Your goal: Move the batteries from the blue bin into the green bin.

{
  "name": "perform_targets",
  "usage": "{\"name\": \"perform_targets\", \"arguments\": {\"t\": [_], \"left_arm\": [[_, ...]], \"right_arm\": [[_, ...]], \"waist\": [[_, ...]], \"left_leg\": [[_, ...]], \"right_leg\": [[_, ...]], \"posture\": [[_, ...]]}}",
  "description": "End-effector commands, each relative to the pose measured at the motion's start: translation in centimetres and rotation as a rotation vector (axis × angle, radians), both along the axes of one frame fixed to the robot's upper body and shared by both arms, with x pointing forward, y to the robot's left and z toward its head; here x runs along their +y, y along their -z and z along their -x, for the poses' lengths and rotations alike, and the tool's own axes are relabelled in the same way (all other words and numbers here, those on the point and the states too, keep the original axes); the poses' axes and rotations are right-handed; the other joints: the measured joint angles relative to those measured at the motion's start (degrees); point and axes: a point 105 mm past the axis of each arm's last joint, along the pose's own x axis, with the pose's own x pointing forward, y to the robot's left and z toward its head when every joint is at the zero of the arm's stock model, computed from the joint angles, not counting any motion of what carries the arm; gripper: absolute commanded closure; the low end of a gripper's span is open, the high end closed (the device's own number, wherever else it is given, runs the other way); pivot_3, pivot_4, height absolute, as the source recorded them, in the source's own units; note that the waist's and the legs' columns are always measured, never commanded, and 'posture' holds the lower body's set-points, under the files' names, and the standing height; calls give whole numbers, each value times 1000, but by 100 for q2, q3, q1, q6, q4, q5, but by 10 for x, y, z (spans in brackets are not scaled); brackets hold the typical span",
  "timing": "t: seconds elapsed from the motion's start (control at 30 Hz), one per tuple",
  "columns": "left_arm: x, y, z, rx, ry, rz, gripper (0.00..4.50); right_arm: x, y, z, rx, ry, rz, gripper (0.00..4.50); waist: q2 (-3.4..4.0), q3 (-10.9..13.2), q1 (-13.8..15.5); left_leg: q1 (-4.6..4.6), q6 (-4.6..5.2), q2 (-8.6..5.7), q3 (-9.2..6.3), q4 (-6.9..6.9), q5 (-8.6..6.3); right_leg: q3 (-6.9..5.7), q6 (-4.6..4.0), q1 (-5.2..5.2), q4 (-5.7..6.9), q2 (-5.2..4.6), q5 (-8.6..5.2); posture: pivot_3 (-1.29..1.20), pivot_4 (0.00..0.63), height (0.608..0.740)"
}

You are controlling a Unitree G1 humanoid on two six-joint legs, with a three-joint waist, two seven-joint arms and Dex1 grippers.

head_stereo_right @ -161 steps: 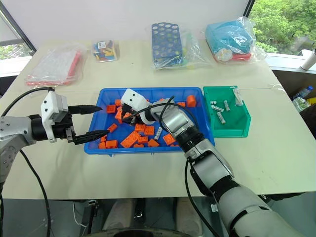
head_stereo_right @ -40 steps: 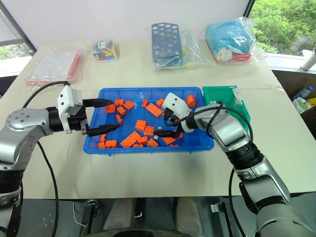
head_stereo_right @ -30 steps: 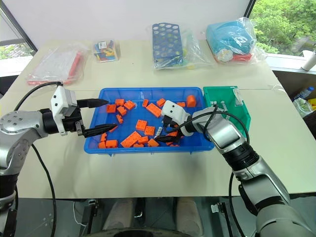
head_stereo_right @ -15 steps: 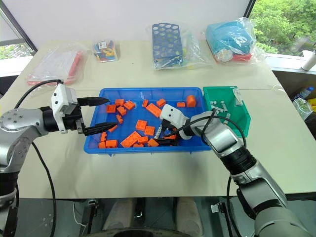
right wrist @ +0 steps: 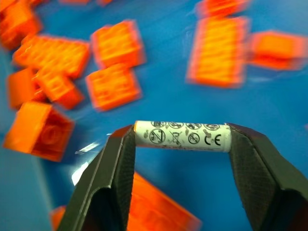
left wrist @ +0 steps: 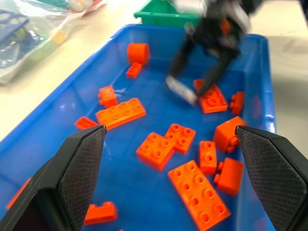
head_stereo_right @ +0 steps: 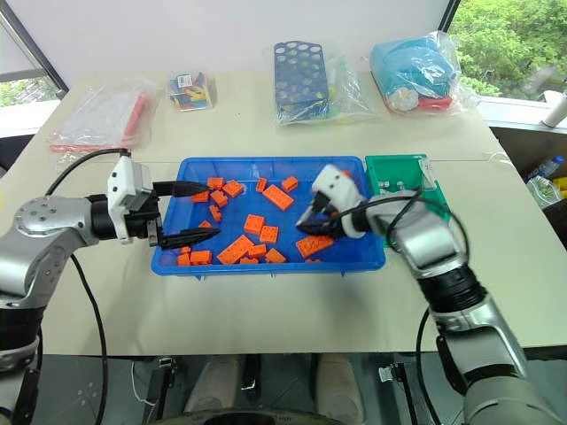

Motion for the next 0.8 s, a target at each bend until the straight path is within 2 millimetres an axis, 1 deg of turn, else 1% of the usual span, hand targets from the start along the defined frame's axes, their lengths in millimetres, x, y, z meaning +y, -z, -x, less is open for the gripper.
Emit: {"name": "perform_targets", "arguments": {"t": [0.03,0.07,0.13,0.2,0.23,0.3,0.37,0.4,0.5,0.6,0.63,0.7,0.77,0.8], "left_arm": [[-13,-8,4,-37,62,9,0],[-15,-7,5,-34,71,11,0],[-17,-6,6,-30,85,9,0],[-17,-6,5,-29,91,6,0],[-17,-5,3,-30,92,5,0],[-17,-6,0,-32,94,3,0],[-17,-8,-5,-37,96,3,0],[-17,-9,-6,-39,97,3,0],[-17,-11,-11,-45,100,5,0],[-15,-13,-13,-48,103,4,0],[-13,-13,-13,-48,103,-2,0],[-9,-15,-14,-47,102,-9,0],[-4,-18,-14,-45,98,-13,0],[-1,-19,-14,-44,93,-19,0]], "right_arm": [[-72,-61,-11,-141,252,-45,2252],[-87,-63,-10,-144,300,-32,2252],[-109,-63,-8,-138,377,-14,2252],[-124,-59,-6,-124,431,8,2252],[-127,-56,-5,-116,440,14,2252],[-125,-52,-4,-101,437,-2,1221],[-122,-50,-5,-108,434,8,372],[-121,-49,-6,-117,434,21,39],[-123,-50,-5,-127,430,41,39],[-127,-62,7,-164,347,48,39],[-127,-70,14,-224,274,59,39],[-126,-79,32,-265,127,60,39],[-132,-79,48,-247,38,82,39],[-139,-76,53,-227,23,118,39]], "waist": [[1,1,35],[1,0,64],[-1,-1,88],[-2,-1,61],[-2,-1,52],[1,-1,31],[2,-1,2],[2,-1,-4],[2,-1,-10],[2,-1,10],[2,-1,20],[2,-1,48],[3,0,72],[3,0,82]], "left_leg": [[-1,0,-2,0,0,0],[-1,0,-4,1,0,0],[0,1,-4,3,-3,-1],[4,1,-2,3,-5,-1],[6,1,0,5,-5,-1],[6,0,1,4,-4,0],[6,0,1,4,-2,0],[5,1,1,3,-2,0],[3,0,0,3,-2,0],[2,1,-1,3,-2,0],[2,1,-2,2,-2,0],[0,1,-5,2,-2,0],[1,1,-5,3,-2,0],[2,1,-5,3,-2,0]], "right_leg": [[0,0,0,-1,-1,0],[0,0,0,-2,-2,0],[1,-1,0,-7,-2,0],[1,-1,0,-6,1,-1],[1,-4,0,-5,5,1],[1,-6,0,-2,7,2],[2,-5,0,0,6,2],[2,-5,0,0,6,2],[2,-4,0,-2,5,2],[2,-4,0,-3,5,2],[2,-4,0,-3,4,2],[1,-3,1,-6,2,2],[1,-2,1,-7,3,2],[1,-2,2,-7,3,2]], "posture": [[0,150,737],[0,150,737],[0,150,737],[0,150,737],[0,150,737],[0,150,737],[0,150,737],[0,150,737],[0,150,737],[0,150,737],[0,150,737],[0,150,737],[0,150,737],[0,150,737]]}}
